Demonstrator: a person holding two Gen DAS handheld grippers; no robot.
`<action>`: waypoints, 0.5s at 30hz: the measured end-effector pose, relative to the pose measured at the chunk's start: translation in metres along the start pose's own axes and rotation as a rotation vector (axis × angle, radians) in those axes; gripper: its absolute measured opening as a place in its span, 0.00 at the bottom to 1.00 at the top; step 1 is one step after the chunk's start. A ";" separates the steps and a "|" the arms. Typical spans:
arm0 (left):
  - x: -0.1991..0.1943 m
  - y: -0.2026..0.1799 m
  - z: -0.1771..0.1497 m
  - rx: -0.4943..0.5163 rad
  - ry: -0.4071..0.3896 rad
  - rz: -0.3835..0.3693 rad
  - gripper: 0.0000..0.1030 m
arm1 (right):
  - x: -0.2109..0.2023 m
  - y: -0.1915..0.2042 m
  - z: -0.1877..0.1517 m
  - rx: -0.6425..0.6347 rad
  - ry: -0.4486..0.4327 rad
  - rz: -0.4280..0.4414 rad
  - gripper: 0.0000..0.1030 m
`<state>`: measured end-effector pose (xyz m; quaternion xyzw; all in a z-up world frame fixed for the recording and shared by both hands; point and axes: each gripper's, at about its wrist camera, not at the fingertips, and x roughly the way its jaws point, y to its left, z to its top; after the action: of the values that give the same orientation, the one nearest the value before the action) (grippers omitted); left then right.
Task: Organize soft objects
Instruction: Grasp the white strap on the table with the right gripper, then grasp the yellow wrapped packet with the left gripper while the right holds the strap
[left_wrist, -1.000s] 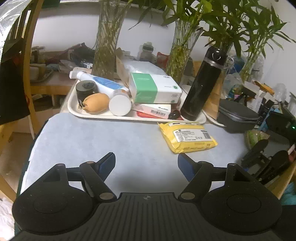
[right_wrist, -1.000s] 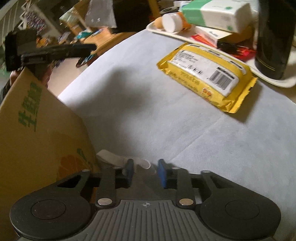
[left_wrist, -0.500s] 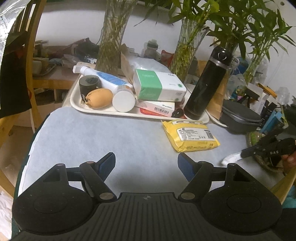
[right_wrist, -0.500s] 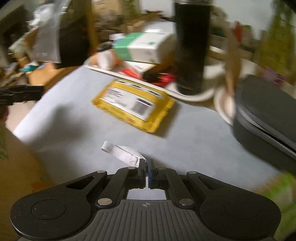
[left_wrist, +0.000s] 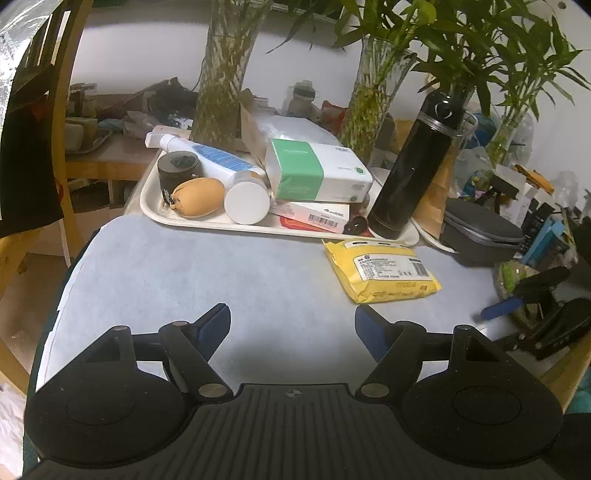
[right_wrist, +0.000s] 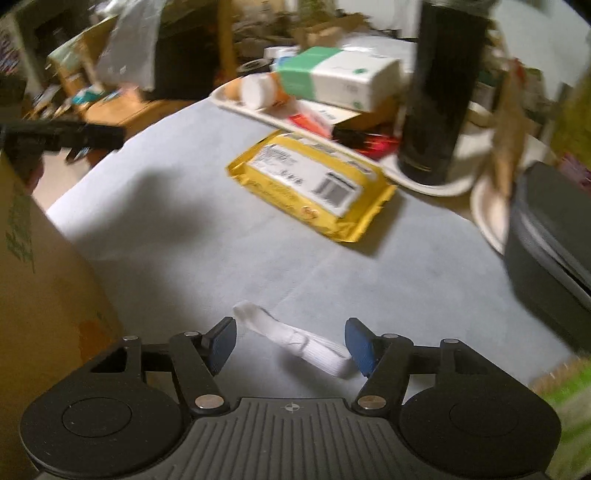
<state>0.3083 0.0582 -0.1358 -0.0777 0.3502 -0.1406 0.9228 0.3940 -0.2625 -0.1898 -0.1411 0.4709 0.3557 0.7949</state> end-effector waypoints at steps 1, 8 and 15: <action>0.000 0.000 0.000 0.001 0.001 -0.001 0.72 | 0.005 0.000 0.000 -0.012 0.005 0.003 0.65; 0.000 -0.001 0.000 0.000 0.002 -0.025 0.72 | 0.021 -0.003 0.000 -0.062 0.041 0.033 0.42; -0.003 0.001 0.011 -0.036 -0.010 -0.062 0.72 | 0.017 -0.005 -0.007 -0.085 0.069 -0.026 0.21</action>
<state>0.3137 0.0601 -0.1264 -0.1058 0.3454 -0.1621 0.9183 0.3981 -0.2624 -0.2080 -0.1932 0.4804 0.3599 0.7761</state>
